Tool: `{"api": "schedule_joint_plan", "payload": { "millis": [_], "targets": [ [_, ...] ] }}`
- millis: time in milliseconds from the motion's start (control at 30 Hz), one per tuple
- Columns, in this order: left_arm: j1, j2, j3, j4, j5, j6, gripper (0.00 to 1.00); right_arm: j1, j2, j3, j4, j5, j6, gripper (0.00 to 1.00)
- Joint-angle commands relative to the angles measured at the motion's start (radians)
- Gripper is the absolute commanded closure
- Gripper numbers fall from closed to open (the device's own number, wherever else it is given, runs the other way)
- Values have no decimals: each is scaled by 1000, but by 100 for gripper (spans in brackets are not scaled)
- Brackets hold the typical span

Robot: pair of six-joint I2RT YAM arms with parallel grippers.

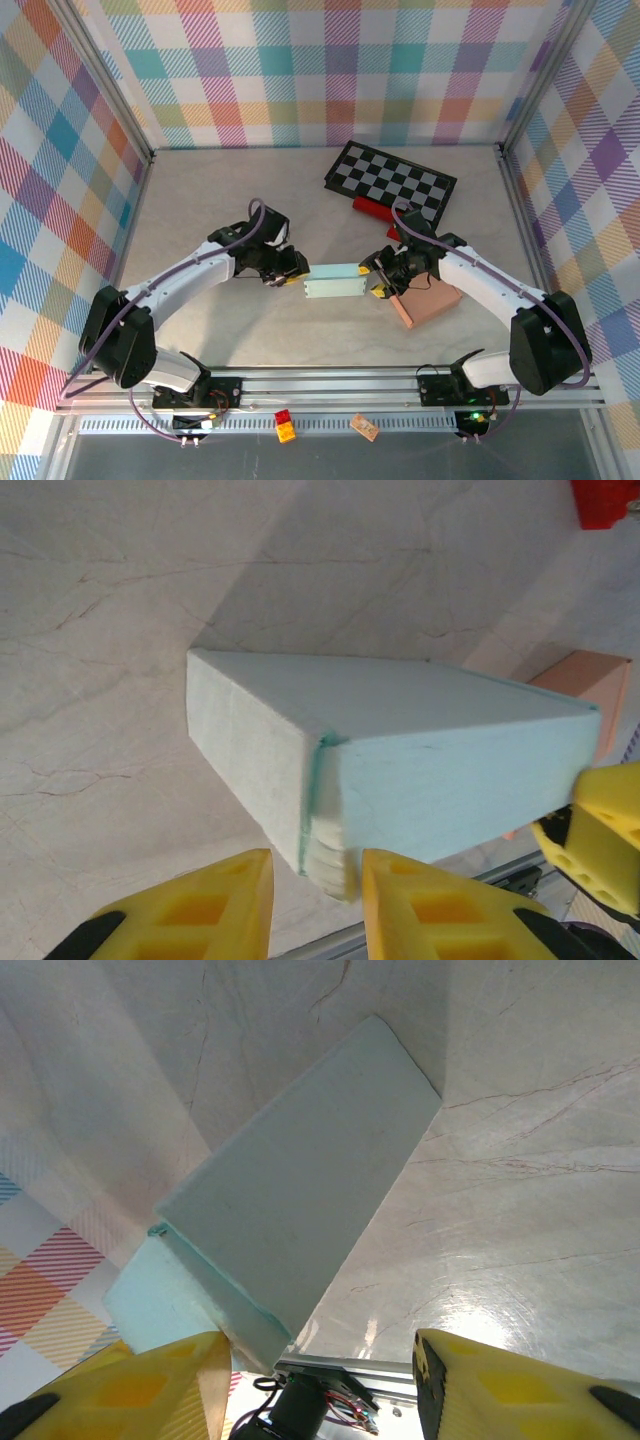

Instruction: Fold the paper box

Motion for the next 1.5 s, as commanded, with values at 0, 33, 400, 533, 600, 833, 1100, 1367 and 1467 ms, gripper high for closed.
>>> {"api": "schedule_joint_plan", "payload": {
  "millis": [0,33,400,533,600,833,1100,1367,1467],
  "targets": [
    [6,14,-20,-2,16,14,71,-4,35,-24,-80,38,-15,49],
    [6,18,-22,-1,17,16,72,-4,39,-25,-81,37,-17,49],
    [6,36,-69,-2,-3,49,76,-3,77,-24,-101,48,-25,49],
    [6,36,-100,0,-15,63,78,-4,72,-17,-111,58,-24,49],
    [6,34,-113,5,-14,65,79,-4,58,1,-110,68,-34,50],
    [5,33,-111,5,-17,71,80,-3,2,99,-139,111,-70,51],
    [6,42,-104,10,-14,75,80,-2,39,58,-100,97,-38,51],
    [-2,16,-109,44,-23,85,80,5,-30,53,-98,133,17,42],
    [-13,13,-116,68,-34,90,80,28,-77,24,-41,157,134,32]
  ]
}}
